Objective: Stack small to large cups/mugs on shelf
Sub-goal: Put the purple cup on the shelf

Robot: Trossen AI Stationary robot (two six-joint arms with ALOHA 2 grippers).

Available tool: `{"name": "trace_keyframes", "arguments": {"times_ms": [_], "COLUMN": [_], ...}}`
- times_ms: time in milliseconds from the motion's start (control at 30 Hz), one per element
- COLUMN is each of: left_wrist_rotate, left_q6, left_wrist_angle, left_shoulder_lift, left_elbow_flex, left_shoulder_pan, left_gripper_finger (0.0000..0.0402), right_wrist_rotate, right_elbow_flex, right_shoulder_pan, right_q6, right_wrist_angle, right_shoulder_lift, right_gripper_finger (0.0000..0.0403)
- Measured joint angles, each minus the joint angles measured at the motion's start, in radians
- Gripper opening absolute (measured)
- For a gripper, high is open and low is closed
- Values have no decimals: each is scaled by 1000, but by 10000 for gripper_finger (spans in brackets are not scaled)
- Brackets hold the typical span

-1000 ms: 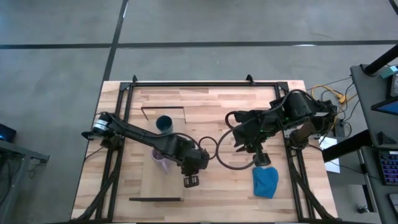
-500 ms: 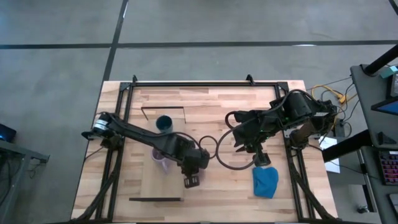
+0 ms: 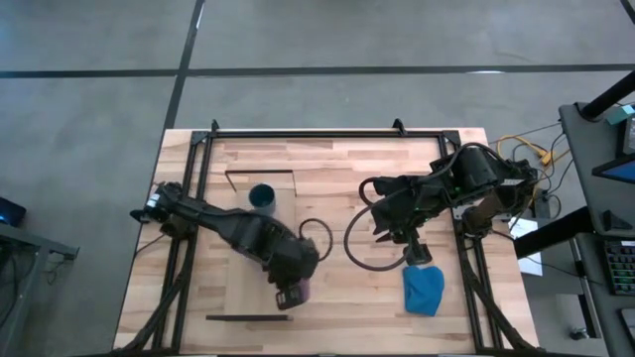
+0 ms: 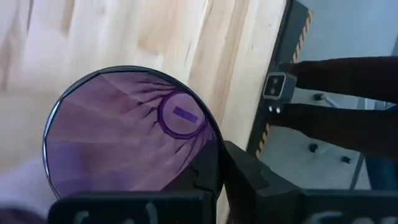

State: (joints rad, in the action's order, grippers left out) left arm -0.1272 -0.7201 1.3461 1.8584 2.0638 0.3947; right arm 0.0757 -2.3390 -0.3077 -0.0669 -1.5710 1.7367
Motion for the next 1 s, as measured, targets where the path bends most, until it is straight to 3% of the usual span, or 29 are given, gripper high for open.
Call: {"name": "trace_keyframes", "arguments": {"times_ms": [200,500,1000], "left_wrist_rotate": [6,110,188], "left_q6": [-174,-455,-619], "left_wrist_angle": [39,135,167], "left_shoulder_lift": [0,1,3], "left_elbow_flex": [15,8,-101], "left_shoulder_pan": [95,207,234], "left_gripper_finger": [0,0,0], "right_wrist_rotate": [-1,-54,-54], "right_elbow_flex": [0,0,0], "right_shoulder_pan": [0,0,0], "right_q6": [0,23,11], "right_wrist_angle": [0,0,1], "right_shoulder_lift": [0,0,0], "right_gripper_finger": [67,64,64]}}
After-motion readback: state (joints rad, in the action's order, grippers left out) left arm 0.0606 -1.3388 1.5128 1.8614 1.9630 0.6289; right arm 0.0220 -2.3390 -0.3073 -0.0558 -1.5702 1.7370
